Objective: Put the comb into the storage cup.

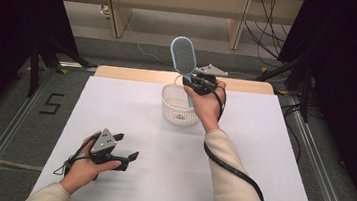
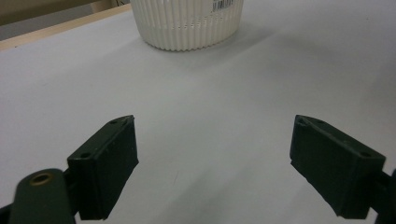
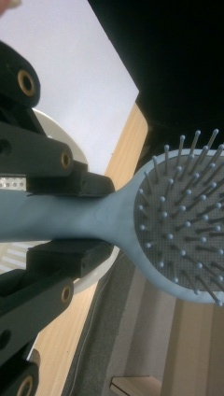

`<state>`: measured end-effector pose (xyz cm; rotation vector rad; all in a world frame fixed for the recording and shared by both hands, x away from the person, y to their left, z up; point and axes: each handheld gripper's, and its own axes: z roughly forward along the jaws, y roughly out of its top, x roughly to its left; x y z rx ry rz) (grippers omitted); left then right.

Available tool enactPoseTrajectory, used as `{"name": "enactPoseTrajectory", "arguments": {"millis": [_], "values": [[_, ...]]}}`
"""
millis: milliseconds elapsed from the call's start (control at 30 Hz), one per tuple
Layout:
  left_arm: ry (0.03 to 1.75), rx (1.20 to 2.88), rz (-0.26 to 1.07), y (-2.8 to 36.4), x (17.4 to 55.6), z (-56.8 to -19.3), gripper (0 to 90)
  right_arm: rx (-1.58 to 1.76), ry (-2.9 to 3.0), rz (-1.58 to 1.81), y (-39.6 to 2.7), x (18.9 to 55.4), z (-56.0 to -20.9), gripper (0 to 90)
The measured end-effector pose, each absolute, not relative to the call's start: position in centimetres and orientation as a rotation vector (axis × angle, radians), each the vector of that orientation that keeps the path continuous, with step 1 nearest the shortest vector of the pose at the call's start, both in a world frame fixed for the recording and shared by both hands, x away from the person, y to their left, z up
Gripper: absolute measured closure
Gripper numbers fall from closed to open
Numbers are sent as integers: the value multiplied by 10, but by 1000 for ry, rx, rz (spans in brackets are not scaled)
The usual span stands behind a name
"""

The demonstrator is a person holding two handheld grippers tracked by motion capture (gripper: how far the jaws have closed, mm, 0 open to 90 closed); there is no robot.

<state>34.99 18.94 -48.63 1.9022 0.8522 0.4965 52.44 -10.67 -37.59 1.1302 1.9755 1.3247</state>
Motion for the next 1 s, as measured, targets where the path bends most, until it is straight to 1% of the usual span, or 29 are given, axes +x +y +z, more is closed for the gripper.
{"name": "enactPoseTrajectory", "arguments": {"millis": [1000], "values": [[848,1906,495,188,350,-486,145,1112,2000,1299,-100,534,-388,705]]}}
